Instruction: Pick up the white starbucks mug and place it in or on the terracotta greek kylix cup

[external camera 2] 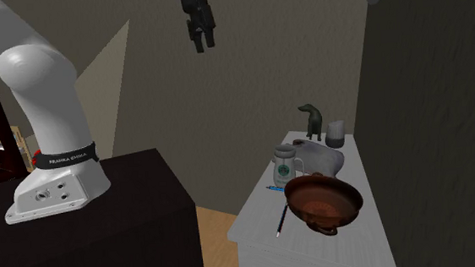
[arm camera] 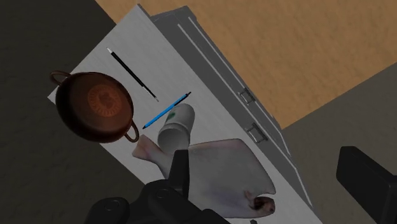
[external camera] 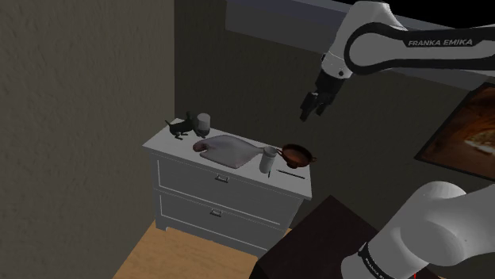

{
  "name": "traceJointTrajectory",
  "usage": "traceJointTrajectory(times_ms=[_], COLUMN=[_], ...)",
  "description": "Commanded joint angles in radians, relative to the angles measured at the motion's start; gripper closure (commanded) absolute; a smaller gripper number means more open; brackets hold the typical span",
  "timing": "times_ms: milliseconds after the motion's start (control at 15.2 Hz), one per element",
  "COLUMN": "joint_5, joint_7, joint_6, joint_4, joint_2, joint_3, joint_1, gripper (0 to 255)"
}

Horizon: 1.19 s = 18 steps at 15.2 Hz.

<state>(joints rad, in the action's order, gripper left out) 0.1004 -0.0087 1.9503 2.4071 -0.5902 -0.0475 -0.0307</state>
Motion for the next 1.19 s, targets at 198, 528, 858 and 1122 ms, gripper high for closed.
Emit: traceJointTrajectory(times_ms=[198,528,858,1122], joint_5=[0.011,0.011,-0.007,-0.037], joint_7=[-0.016,-0.036,-0.066,-0.097], joint_6=[0.151,0.29,0.41,0.489], joint_4=[0.019,-0.002,-0.056,-0.122], joint_2=[0.14,0.311,0.497,0.651], joint_3=[-0.034,-0.069,-0.098,-0.114], joint_1=[-0.017,-0.029,-0.041,-0.053], gripper=[0,0,0,0])
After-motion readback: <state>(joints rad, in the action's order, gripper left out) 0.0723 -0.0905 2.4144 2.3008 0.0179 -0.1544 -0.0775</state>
